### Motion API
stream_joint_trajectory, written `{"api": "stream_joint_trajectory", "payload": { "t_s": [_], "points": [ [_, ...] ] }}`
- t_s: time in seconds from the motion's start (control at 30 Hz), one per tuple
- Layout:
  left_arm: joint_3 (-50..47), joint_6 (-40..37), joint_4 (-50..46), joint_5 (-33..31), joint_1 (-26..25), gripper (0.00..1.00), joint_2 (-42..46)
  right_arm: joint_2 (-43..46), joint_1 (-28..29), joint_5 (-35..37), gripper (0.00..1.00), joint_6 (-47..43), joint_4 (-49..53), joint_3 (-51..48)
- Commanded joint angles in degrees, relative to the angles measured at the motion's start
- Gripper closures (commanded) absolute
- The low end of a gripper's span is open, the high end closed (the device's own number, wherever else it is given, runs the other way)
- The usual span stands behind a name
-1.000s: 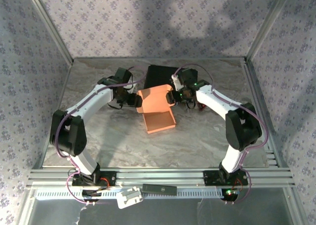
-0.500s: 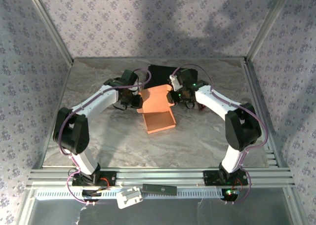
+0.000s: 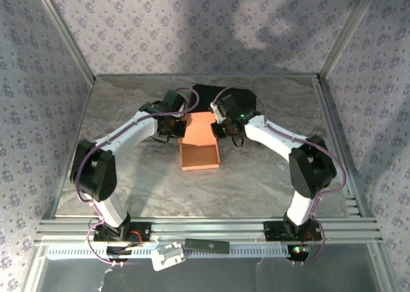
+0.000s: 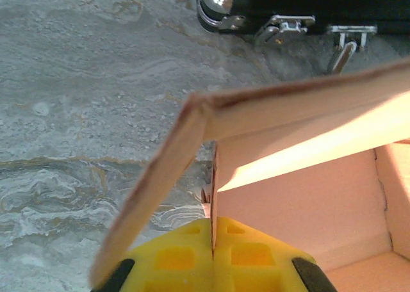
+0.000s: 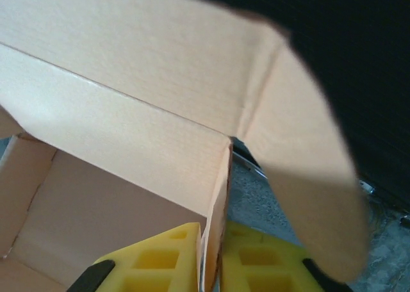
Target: Fold the paper box
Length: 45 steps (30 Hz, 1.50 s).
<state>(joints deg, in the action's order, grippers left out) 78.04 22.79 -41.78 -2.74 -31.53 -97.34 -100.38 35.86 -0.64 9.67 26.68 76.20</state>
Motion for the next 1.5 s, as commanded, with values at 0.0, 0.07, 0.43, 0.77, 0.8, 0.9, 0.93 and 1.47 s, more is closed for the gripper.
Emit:
{"api": "stream_joint_trajectory", "payload": {
  "t_s": [0.0, 0.07, 0.43, 0.77, 0.8, 0.9, 0.93, 1.47],
  "points": [
    [2.29, 2.84, 0.76, -4.41, -0.86, 1.00, -0.49, 1.97, 1.62, 5.15, 0.90, 3.05, -0.20, 0.18],
    [2.22, 3.68, 1.51, -6.06, -1.05, 1.00, 0.09, 2.67, 3.02, 8.09, 0.95, 4.36, -1.79, -0.39],
    [-9.26, 7.94, 18.42, -5.20, -0.95, 1.00, 7.75, 5.96, 7.94, 17.95, 1.00, 11.07, -16.74, -7.39],
    [-15.42, 9.25, 26.07, -4.04, -1.42, 1.00, 11.84, 4.92, 11.43, 24.78, 1.00, 16.09, -26.64, -13.19],
    [-16.44, 9.38, 27.22, -4.19, -1.45, 1.00, 12.64, 5.02, 11.62, 25.04, 1.00, 15.97, -29.02, -14.46],
    [-20.64, 8.81, 32.70, -4.27, -2.23, 1.00, 15.52, 6.11, 12.22, 25.39, 1.00, 14.71, -40.23, -20.72],
    [-22.58, 8.45, 35.31, -4.11, -2.65, 1.00, 16.63, 6.69, 12.27, 25.34, 1.00, 14.59, -43.82, -22.92],
    [-38.04, 11.31, 51.27, -1.98, -3.93, 1.00, 24.39, 5.30, 16.93, 30.68, 1.00, 15.37, -49.41, -26.27]
  ]
}}
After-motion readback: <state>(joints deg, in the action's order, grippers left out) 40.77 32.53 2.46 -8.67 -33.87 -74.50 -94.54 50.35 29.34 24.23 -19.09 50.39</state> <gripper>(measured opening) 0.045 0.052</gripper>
